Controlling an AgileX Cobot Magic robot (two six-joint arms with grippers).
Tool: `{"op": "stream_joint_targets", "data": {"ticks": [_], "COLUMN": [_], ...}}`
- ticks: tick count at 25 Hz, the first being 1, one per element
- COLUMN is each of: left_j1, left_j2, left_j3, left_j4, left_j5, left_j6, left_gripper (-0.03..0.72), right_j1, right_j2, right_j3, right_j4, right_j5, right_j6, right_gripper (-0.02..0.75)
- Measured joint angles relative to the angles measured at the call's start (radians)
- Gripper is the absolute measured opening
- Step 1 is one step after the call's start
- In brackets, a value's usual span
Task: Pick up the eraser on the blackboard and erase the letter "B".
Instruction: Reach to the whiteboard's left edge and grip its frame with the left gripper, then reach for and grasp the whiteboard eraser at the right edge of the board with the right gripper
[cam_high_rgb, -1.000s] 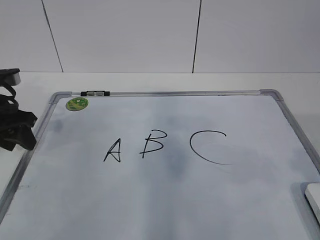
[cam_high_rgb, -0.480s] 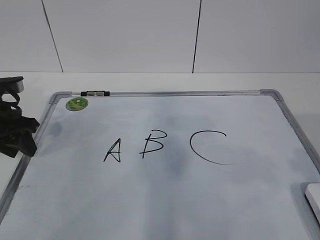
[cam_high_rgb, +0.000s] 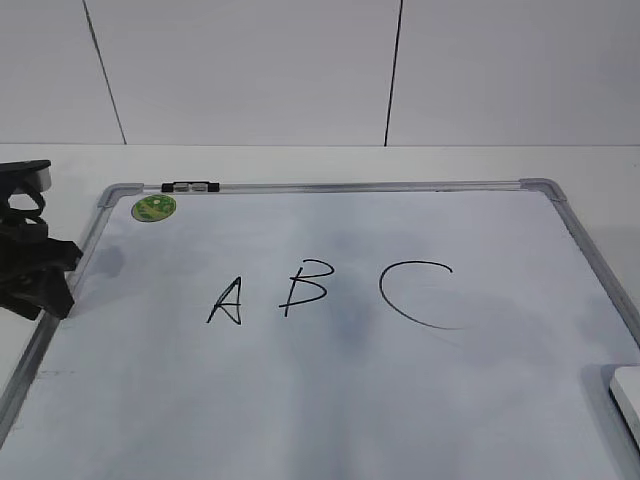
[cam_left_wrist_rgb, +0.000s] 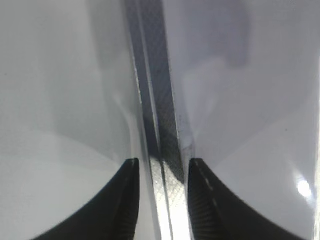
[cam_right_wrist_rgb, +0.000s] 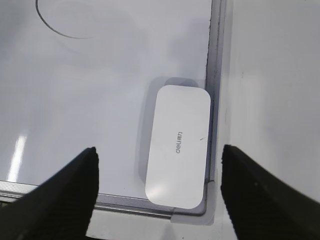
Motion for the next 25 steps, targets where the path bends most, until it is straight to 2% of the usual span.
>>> {"op": "stream_joint_targets", "data": {"ticks": [5,21,25], "left_j1": [0.0,0.0,0.0], "left_j2": [0.0,0.034,0.034], "left_j3": [0.0,-0.016,-0.016], "left_j4": [0.0,-0.021,-0.019], "left_j5": [0.0,0.017,0.022], "left_j6": [0.0,0.0,-0.005], "left_gripper": [0.239,0.233,0.179], "right_j1": [0.0,0.0,0.0], "right_j2": [0.0,0.0,0.0], "right_j3": [0.0,0.0,0.0], "right_j4": [0.0,0.0,0.0], "right_j5": [0.0,0.0,0.0], "right_j6": [0.0,0.0,0.0], "right_gripper": [0.594,0.594,0.594]}}
